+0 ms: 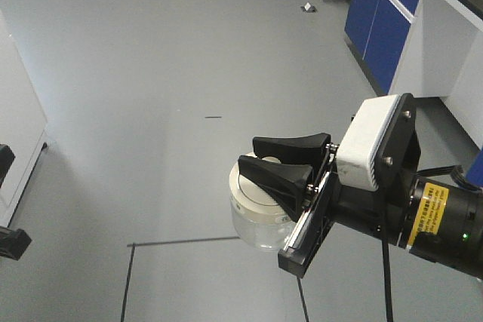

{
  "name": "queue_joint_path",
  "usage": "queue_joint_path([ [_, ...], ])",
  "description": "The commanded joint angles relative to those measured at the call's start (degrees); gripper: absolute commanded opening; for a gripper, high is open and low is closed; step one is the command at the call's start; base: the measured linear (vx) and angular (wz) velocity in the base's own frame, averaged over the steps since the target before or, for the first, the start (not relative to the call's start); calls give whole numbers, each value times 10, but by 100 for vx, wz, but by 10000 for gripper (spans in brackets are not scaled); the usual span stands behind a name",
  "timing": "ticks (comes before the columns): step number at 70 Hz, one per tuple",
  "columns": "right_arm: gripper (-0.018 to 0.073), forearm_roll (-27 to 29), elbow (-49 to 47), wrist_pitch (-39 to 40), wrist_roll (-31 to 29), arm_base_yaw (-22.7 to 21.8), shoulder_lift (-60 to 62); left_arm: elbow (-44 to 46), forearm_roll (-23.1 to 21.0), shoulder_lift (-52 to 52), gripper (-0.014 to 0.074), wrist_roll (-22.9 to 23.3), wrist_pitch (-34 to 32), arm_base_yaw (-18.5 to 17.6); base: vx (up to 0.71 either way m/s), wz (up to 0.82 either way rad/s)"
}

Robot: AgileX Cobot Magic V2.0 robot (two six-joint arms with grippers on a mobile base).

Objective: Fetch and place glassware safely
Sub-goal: 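Hold the jar in the right gripper while driving to another bench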

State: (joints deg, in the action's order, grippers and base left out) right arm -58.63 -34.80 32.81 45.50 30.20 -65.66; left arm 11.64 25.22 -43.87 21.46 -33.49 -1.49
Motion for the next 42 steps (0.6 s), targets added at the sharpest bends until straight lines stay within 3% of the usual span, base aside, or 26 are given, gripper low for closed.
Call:
queue_joint_path([
  [1,0,25,-18,39,-2,0,14,14,-12,1,1,7,-39,0,59,1],
  [42,0,25,-18,39,-2,0,14,14,-12,1,1,7,-39,0,62,10],
])
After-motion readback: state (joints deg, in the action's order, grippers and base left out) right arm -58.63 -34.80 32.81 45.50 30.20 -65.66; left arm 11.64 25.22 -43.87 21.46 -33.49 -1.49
